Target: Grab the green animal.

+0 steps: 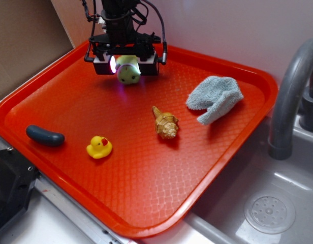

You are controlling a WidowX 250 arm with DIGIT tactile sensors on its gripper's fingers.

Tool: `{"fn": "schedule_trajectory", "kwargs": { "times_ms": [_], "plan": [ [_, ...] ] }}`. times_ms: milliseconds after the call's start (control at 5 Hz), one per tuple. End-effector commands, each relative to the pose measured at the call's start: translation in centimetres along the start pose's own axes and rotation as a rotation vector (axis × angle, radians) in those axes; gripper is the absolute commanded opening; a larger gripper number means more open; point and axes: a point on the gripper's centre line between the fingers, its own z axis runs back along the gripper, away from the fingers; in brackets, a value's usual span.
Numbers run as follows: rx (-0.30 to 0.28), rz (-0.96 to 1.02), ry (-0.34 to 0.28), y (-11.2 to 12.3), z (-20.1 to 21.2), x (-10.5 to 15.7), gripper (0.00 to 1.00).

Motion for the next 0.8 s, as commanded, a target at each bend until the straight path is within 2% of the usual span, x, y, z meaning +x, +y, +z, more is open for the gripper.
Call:
{"fn": "schedule_trajectory", "kwargs": {
  "times_ms": [0, 400, 600],
  "plan": [
    [-0.028, -0.027, -0.033, 0.26, 0.16, 0.68, 0.00],
    [-0.038, -0.061, -0.050, 0.51, 0.05, 0.65, 0.00],
    [-0.074, -0.153, -0.074, 0.58, 0.67, 0.63, 0.00]
  ]
}}
